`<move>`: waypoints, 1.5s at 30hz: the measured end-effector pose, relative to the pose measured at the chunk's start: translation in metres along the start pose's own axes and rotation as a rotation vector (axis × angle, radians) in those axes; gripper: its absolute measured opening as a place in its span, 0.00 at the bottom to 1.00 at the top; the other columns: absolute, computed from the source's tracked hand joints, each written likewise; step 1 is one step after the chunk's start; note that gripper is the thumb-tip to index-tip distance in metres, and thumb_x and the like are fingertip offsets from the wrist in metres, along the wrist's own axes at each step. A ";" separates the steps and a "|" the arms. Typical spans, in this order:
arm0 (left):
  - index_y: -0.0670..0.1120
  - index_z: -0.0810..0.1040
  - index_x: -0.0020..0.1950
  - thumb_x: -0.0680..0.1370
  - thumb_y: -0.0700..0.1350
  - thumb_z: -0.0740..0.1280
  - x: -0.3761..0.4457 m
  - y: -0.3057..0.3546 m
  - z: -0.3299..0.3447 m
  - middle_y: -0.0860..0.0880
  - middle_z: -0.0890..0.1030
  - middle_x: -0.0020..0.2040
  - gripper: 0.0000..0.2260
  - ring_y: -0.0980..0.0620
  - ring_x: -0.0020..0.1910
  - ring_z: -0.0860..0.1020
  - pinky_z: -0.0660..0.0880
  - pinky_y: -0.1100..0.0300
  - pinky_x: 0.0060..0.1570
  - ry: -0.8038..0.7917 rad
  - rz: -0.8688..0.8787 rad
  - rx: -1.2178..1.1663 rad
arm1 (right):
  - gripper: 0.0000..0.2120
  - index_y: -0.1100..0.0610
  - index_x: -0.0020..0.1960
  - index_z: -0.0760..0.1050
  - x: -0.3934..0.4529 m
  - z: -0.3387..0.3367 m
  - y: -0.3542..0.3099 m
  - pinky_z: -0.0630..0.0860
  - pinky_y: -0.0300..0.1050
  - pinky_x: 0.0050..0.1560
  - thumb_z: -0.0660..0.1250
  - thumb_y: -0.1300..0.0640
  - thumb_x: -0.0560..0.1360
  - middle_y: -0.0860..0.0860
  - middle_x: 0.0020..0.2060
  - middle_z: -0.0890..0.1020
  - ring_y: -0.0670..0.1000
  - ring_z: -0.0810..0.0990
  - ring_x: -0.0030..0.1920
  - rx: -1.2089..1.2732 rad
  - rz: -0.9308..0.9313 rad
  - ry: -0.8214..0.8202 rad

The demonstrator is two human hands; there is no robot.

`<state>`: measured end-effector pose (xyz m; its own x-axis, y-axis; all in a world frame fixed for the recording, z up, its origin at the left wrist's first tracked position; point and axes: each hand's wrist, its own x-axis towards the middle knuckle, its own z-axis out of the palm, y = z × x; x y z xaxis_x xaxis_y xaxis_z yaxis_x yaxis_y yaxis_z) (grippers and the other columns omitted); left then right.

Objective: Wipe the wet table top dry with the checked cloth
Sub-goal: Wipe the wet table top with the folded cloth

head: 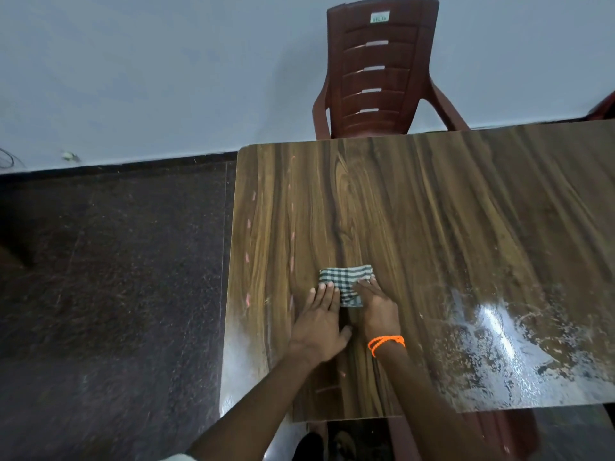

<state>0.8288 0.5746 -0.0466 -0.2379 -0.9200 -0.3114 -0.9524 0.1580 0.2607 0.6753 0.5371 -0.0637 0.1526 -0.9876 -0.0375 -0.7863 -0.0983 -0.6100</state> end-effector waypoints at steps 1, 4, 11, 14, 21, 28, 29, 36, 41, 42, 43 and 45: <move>0.39 0.48 0.80 0.78 0.61 0.54 0.001 -0.005 0.002 0.41 0.48 0.81 0.39 0.47 0.79 0.43 0.36 0.52 0.76 -0.009 0.000 0.025 | 0.20 0.58 0.57 0.80 0.001 0.005 -0.005 0.78 0.53 0.55 0.67 0.68 0.67 0.55 0.58 0.81 0.59 0.75 0.64 -0.012 0.000 0.003; 0.39 0.48 0.80 0.77 0.61 0.53 -0.008 -0.019 0.006 0.42 0.49 0.81 0.39 0.46 0.79 0.43 0.40 0.48 0.77 -0.030 -0.017 0.057 | 0.22 0.58 0.58 0.80 -0.005 0.020 -0.015 0.80 0.53 0.52 0.67 0.73 0.67 0.54 0.59 0.80 0.59 0.74 0.65 -0.048 -0.033 -0.019; 0.40 0.47 0.80 0.77 0.63 0.52 -0.069 -0.019 0.025 0.40 0.48 0.80 0.39 0.45 0.79 0.41 0.41 0.49 0.77 -0.055 0.011 0.049 | 0.25 0.58 0.60 0.78 -0.064 0.021 -0.016 0.78 0.53 0.55 0.69 0.71 0.65 0.53 0.62 0.78 0.58 0.72 0.67 -0.079 -0.142 -0.144; 0.41 0.47 0.80 0.77 0.63 0.51 -0.079 -0.005 0.033 0.40 0.48 0.81 0.39 0.45 0.79 0.41 0.43 0.48 0.77 -0.080 0.042 0.065 | 0.26 0.55 0.62 0.77 -0.081 0.012 0.001 0.78 0.53 0.54 0.66 0.73 0.67 0.51 0.63 0.78 0.55 0.70 0.68 -0.111 -0.138 -0.152; 0.38 0.47 0.80 0.78 0.59 0.57 -0.052 0.006 0.017 0.39 0.46 0.80 0.39 0.45 0.79 0.42 0.41 0.49 0.77 -0.074 0.048 0.101 | 0.24 0.55 0.63 0.77 -0.058 0.006 -0.006 0.79 0.53 0.51 0.64 0.72 0.70 0.53 0.62 0.78 0.57 0.73 0.66 -0.088 -0.018 -0.029; 0.38 0.50 0.80 0.77 0.55 0.52 -0.093 -0.019 0.026 0.39 0.49 0.80 0.35 0.45 0.79 0.44 0.40 0.50 0.77 -0.014 0.043 0.065 | 0.28 0.59 0.62 0.77 -0.092 0.032 -0.021 0.79 0.55 0.52 0.64 0.75 0.64 0.55 0.62 0.78 0.62 0.72 0.65 -0.097 -0.160 -0.085; 0.38 0.52 0.79 0.77 0.55 0.50 -0.104 -0.018 0.030 0.39 0.51 0.80 0.35 0.45 0.79 0.45 0.40 0.50 0.77 0.003 0.056 0.068 | 0.28 0.58 0.62 0.77 -0.103 0.032 -0.020 0.80 0.54 0.49 0.64 0.74 0.64 0.54 0.62 0.78 0.62 0.73 0.65 -0.105 -0.176 -0.100; 0.38 0.56 0.79 0.76 0.55 0.51 -0.145 0.026 0.065 0.39 0.56 0.79 0.34 0.44 0.79 0.49 0.48 0.47 0.77 0.024 0.098 0.022 | 0.25 0.55 0.62 0.77 -0.156 0.011 0.018 0.78 0.49 0.55 0.63 0.73 0.69 0.51 0.62 0.78 0.55 0.71 0.67 -0.125 -0.172 -0.089; 0.37 0.56 0.78 0.76 0.52 0.50 -0.129 0.034 0.060 0.39 0.56 0.79 0.33 0.44 0.79 0.51 0.44 0.48 0.77 0.052 0.068 0.046 | 0.28 0.56 0.62 0.78 -0.144 0.010 0.017 0.75 0.50 0.60 0.65 0.77 0.66 0.53 0.62 0.79 0.56 0.72 0.66 -0.059 -0.061 -0.016; 0.37 0.55 0.79 0.77 0.50 0.53 -0.128 0.031 0.058 0.39 0.55 0.79 0.32 0.44 0.79 0.50 0.43 0.49 0.77 0.046 0.064 0.051 | 0.28 0.57 0.61 0.78 -0.142 0.013 0.011 0.76 0.51 0.59 0.64 0.77 0.66 0.54 0.61 0.79 0.57 0.73 0.66 -0.055 -0.049 -0.007; 0.37 0.53 0.79 0.77 0.49 0.55 -0.129 0.028 0.058 0.39 0.53 0.80 0.33 0.44 0.79 0.49 0.42 0.49 0.77 0.039 0.060 0.052 | 0.28 0.57 0.61 0.78 -0.142 0.016 0.005 0.77 0.51 0.57 0.64 0.77 0.66 0.54 0.60 0.79 0.58 0.73 0.65 -0.061 -0.038 -0.005; 0.37 0.53 0.79 0.77 0.48 0.57 -0.136 0.022 0.061 0.39 0.52 0.80 0.33 0.44 0.79 0.48 0.41 0.49 0.77 0.049 0.040 0.041 | 0.29 0.57 0.60 0.78 -0.147 0.022 -0.006 0.78 0.52 0.54 0.63 0.78 0.64 0.54 0.60 0.80 0.58 0.73 0.66 -0.078 -0.046 -0.026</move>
<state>0.8284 0.7252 -0.0546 -0.2670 -0.9291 -0.2561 -0.9497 0.2085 0.2337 0.6709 0.6852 -0.0720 0.2043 -0.9784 -0.0323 -0.8220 -0.1536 -0.5484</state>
